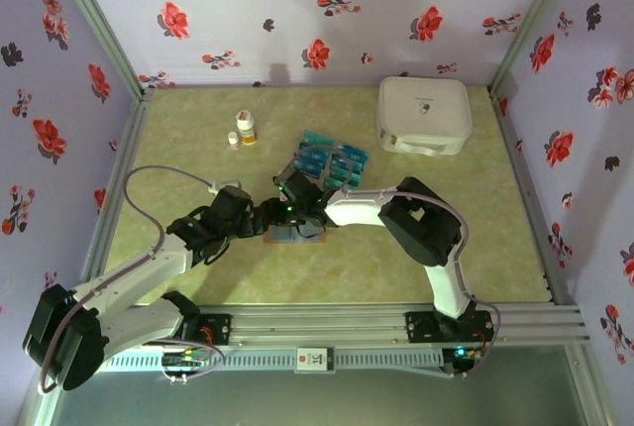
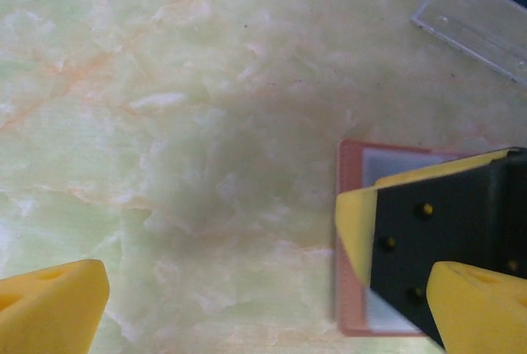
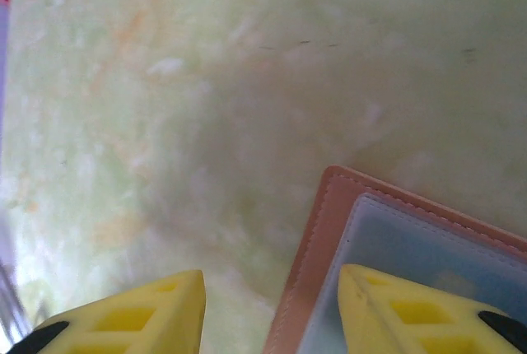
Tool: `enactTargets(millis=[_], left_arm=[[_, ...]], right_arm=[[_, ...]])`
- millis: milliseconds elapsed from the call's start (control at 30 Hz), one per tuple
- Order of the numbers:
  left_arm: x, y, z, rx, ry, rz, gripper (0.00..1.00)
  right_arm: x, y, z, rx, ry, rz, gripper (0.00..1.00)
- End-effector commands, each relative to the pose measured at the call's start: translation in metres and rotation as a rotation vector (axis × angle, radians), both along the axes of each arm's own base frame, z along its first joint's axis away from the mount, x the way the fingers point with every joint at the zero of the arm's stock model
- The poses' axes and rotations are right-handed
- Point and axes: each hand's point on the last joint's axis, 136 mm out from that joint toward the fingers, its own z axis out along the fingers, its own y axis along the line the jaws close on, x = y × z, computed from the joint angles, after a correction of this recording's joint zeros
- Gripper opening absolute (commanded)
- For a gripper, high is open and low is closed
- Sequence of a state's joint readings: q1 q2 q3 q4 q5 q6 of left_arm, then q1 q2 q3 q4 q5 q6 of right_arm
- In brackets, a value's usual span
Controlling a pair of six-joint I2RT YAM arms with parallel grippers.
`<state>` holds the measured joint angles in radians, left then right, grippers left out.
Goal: Put the credit cards into the card holder
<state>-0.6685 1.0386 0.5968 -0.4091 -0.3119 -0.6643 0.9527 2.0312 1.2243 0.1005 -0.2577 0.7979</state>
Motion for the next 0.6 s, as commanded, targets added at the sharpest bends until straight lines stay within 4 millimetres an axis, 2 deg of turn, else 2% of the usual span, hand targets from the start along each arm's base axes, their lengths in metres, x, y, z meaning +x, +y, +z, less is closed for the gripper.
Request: enactTargets(millis=[0,100,200,333,467,567], left_arm=[[0.003,0.002,-0.001,-0.020,-0.011,0.026,1.00],[0.005,0.000,-0.005,-0.006,0.001,0.017,1.00],[0.008,-0.004,-0.010,0.010,0.018,-0.002,1.00],[0.013,-0.013,-0.019,0.027,0.048,-0.040,1.00],[0.019,-0.018,-0.028,0.058,0.073,-0.056,1.00],[0.023,-0.020,-0.032,0.070,0.083,-0.061,1.00]], right_arm=[[-0.008,0.002,0.017,0.026,0.006,0.014,0.47],[-0.009,-0.005,0.037,0.029,-0.034,0.016,0.47],[-0.008,-0.023,0.051,0.006,-0.069,-0.004,0.48],[-0.006,-0.065,0.054,-0.089,-0.114,-0.061,0.48],[-0.007,-0.114,0.048,-0.203,-0.153,-0.123,0.49],[-0.008,-0.143,0.042,-0.276,-0.171,-0.158,0.50]])
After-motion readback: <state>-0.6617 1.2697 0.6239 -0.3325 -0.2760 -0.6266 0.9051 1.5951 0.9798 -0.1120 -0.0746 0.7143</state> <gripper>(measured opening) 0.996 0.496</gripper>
